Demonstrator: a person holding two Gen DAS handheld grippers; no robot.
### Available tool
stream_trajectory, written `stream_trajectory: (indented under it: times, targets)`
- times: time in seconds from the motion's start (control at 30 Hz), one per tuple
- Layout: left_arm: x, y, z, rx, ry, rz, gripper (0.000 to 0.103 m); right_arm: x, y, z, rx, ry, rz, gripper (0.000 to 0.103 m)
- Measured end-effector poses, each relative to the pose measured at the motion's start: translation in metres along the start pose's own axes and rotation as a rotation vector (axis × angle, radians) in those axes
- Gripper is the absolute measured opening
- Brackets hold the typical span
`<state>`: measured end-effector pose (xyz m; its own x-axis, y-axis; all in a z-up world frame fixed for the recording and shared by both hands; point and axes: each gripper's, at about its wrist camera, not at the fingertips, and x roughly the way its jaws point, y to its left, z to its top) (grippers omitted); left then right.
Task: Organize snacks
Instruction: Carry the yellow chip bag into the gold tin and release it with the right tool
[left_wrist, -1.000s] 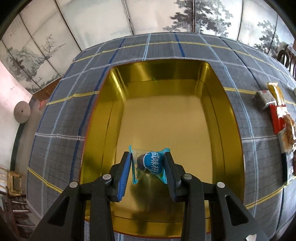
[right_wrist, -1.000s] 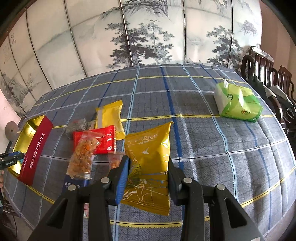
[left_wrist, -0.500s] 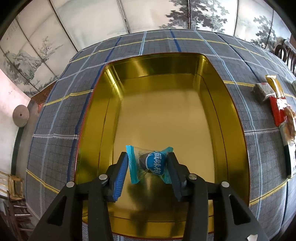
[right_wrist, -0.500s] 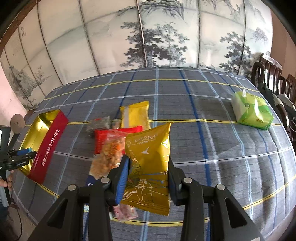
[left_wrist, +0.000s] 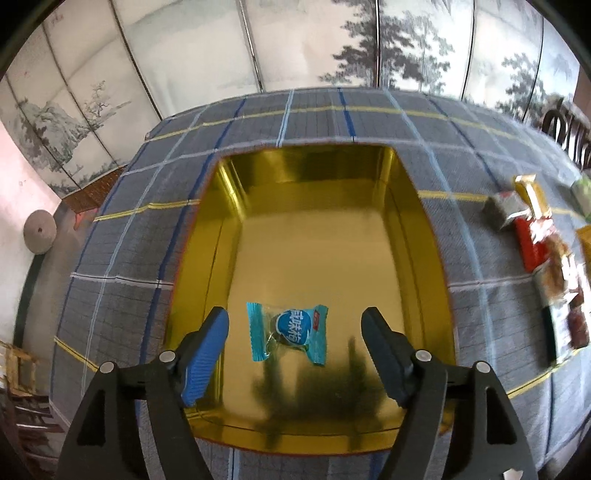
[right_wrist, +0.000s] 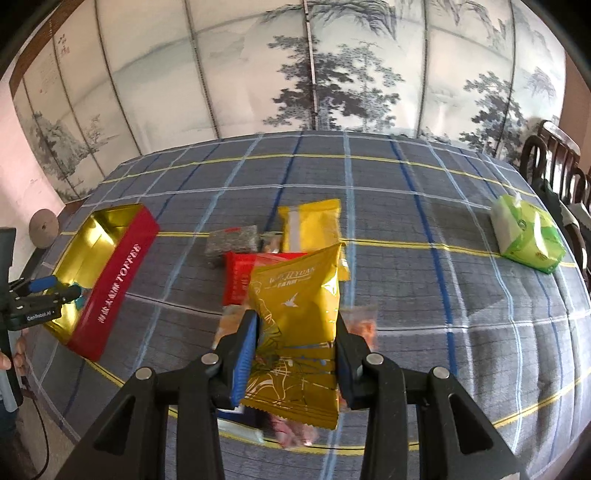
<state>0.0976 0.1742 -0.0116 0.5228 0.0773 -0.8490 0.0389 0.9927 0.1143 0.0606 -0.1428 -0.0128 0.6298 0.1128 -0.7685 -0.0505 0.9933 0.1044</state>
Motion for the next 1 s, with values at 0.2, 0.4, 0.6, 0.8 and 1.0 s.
stream_trajectory:
  times: [0.2,0.4,0.6,0.8,1.0]
  targets:
    - [-0.03,0.02,0.003,-0.091,-0.052,-0.009,0.076,0.003,0.037,0.009,-0.054,-0.006,0.052,0.038]
    - [-0.05,0.047,-0.011,-0.177,-0.061,0.029,0.083,0.006,0.092,0.017,-0.12,-0.012,0.133,0.038]
    - [-0.056,0.065,-0.034,-0.232,-0.04,0.061,0.083,0.017,0.149,0.018,-0.187,0.014,0.194,0.038]
    - [-0.059,0.073,-0.047,-0.253,-0.039,0.085,0.083,0.027,0.19,0.022,-0.235,0.026,0.224,0.038]
    - [-0.065,0.082,-0.055,-0.301,-0.048,0.118,0.083,0.037,0.22,0.025,-0.286,0.034,0.231,0.038]
